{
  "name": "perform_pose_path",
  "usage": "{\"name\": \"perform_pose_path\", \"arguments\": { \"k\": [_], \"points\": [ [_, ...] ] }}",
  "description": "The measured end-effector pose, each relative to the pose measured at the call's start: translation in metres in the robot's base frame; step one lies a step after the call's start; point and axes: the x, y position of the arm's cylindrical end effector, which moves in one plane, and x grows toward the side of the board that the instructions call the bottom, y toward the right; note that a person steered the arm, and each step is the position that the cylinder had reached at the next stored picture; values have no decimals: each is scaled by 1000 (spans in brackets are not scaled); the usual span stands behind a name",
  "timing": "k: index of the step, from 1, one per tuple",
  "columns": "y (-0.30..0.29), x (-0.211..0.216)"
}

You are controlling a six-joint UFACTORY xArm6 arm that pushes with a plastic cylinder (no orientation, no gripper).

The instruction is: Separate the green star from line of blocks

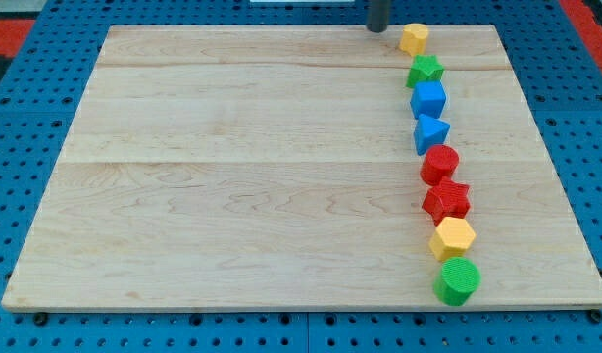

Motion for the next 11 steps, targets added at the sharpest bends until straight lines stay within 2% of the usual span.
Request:
{"name": "perform_pose_path", "arguments": {
  "k": [1, 3, 4, 5, 6, 7, 8, 9, 10, 11],
  "points": [
    [38, 1],
    [73, 24],
    [131, 23],
    [125, 79],
    [71, 93],
    [42, 101],
    [43, 108],
    [18, 149],
    [-15, 145],
    [-28, 107]
  ]
}}
